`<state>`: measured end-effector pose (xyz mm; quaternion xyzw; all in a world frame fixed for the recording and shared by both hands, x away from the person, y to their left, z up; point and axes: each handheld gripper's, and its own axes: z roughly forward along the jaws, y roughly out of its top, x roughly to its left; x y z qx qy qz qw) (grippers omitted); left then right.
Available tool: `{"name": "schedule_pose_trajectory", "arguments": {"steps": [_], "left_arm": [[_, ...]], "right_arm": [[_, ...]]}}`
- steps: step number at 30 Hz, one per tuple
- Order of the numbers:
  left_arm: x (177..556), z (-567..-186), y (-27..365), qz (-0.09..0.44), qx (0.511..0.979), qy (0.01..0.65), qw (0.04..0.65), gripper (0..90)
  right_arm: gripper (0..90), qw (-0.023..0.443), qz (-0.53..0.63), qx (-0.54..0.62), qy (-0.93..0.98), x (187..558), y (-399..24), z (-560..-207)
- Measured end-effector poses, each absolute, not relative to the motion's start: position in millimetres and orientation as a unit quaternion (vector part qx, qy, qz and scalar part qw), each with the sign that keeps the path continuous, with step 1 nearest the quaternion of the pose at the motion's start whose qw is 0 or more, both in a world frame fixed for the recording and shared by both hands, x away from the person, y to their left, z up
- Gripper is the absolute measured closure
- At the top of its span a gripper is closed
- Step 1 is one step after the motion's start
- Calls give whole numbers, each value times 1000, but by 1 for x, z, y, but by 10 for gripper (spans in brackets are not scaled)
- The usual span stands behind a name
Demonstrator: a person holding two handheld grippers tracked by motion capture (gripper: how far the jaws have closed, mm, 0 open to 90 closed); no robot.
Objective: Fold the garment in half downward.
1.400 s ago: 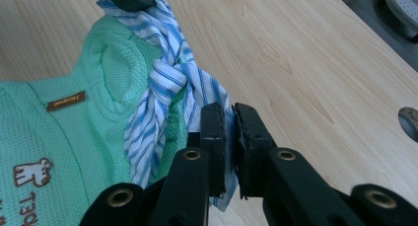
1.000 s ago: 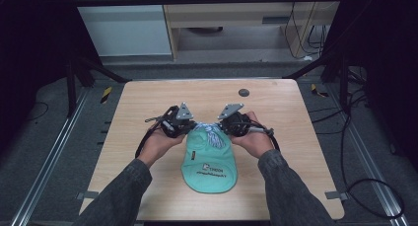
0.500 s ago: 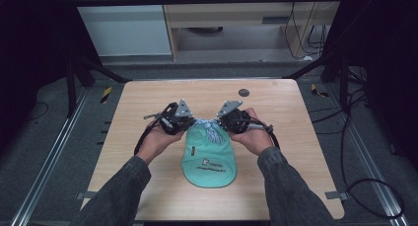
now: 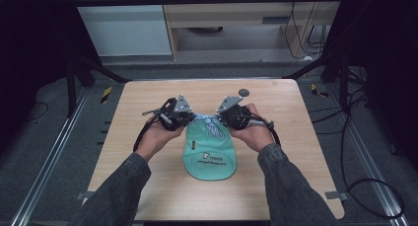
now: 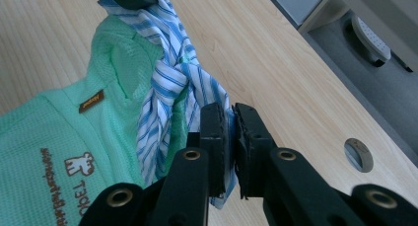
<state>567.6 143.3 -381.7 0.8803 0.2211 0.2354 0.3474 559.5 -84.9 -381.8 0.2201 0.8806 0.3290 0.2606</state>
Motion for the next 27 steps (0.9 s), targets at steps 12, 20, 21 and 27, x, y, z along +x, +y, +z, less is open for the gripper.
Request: {"name": "schedule_pose_trajectory", "arguments": {"steps": [12,20,21,27], "left_arm": [[568,-375,140,245,874,233,350,859],[568,-372,141,252,871,233,353,857],[568,-371,141,253,870,233,354,857],[570,-368,139,258,870,227,353,857]], "right_arm": [[830,265,331,242,873,560,-84,-373],[828,270,333,237,871,560,-83,-370],[827,271,334,237,871,560,-83,-370],[825,275,333,238,870,561,-85,-368]]}}
